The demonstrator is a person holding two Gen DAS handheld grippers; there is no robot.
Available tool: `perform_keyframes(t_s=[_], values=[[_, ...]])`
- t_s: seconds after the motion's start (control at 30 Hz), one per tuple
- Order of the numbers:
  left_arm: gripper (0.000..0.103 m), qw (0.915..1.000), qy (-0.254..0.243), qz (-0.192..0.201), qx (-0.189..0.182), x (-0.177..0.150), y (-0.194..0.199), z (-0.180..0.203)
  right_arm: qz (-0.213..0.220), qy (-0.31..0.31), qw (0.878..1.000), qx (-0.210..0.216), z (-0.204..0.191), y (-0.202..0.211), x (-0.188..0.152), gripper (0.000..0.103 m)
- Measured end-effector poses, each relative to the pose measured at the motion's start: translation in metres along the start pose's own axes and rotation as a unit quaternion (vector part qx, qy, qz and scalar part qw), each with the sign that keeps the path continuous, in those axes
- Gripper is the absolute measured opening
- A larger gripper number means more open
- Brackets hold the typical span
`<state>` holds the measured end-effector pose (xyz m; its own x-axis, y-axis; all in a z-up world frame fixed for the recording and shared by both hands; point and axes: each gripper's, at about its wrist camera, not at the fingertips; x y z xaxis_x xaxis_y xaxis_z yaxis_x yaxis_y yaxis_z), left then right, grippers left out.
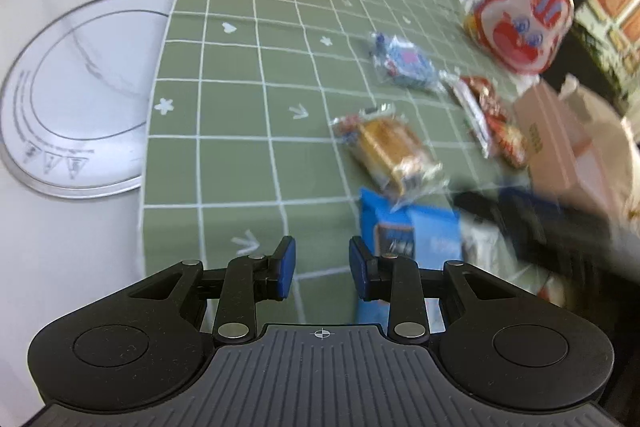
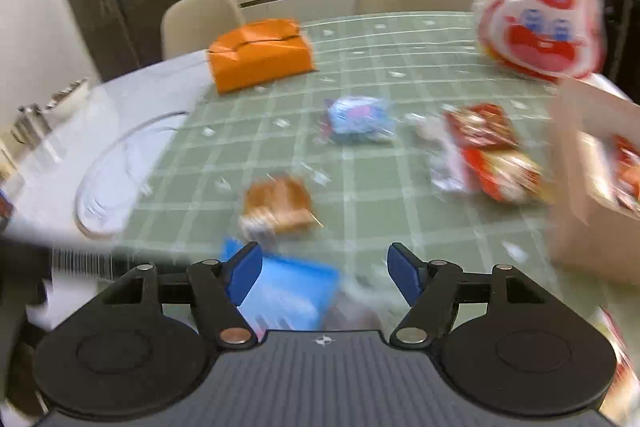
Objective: Organize snacks
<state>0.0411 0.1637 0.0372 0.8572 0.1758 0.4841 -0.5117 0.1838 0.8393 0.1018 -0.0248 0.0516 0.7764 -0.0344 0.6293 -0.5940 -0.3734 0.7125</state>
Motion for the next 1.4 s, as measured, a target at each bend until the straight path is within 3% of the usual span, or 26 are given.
perform_keyframes(t_s=[0.17,0.23,0.37,0.53,0.63,0.73,0.9,1.07,1.3,1.4], values=[[0.034,0.9999,-0.013,-0.004,-0.003,-0.004,0.002,0.005,-0.044,0.072,0.996,-0.012,-0.028,-0.058,0.014,0.07],[0.034,0.9999,-0.013,-0.003,-0.009,-0.004,0.003,0.008,-0.056,0.087,0.994,-0.024,-0.032,-0.064,0.012,0.061],[0.034,0.9996,-0.021,-0.003,-0.017,-0.004,0.003,0.018,-0.037,0.049,0.998,-0.029,-0.008,-0.031,0.012,0.054],[0.034,0.9988,-0.042,0.003,-0.026,-0.005,0.003,0.039,-0.009,0.03,0.995,-0.093,0.037,0.019,-0.012,0.054],[0.034,0.9966,-0.079,0.01,-0.02,-0.01,0.004,0.059,-0.004,0.002,0.992,-0.124,0.062,0.038,-0.029,0.054],[0.034,0.9917,-0.127,0.013,-0.016,-0.018,0.005,0.082,-0.003,-0.029,0.992,-0.127,0.081,0.053,-0.045,0.056],[0.034,0.9781,-0.208,0.003,0.012,-0.031,-0.002,0.115,0.022,-0.024,0.989,-0.144,0.08,0.079,-0.068,0.066],[0.034,0.9764,-0.214,-0.001,0.027,-0.033,-0.005,0.123,0.02,-0.04,0.99,-0.132,0.077,0.09,-0.085,0.066],[0.034,0.9799,-0.198,-0.01,0.021,-0.028,-0.008,0.118,0.021,-0.031,0.99,-0.139,0.067,0.092,-0.105,0.067],[0.031,0.9773,-0.206,-0.001,0.049,-0.027,-0.006,0.109,0.024,-0.017,0.988,-0.15,0.06,0.088,-0.109,0.069]])
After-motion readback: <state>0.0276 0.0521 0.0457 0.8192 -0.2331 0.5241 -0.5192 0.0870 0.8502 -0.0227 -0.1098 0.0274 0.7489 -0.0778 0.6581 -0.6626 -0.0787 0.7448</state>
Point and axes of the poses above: each gripper's, at about its wrist camera, not at the fingertips, and y roughly against the way its jaws point, z to its right, x to its top, and after that the axes turned 8 degrees about -y, right-handed
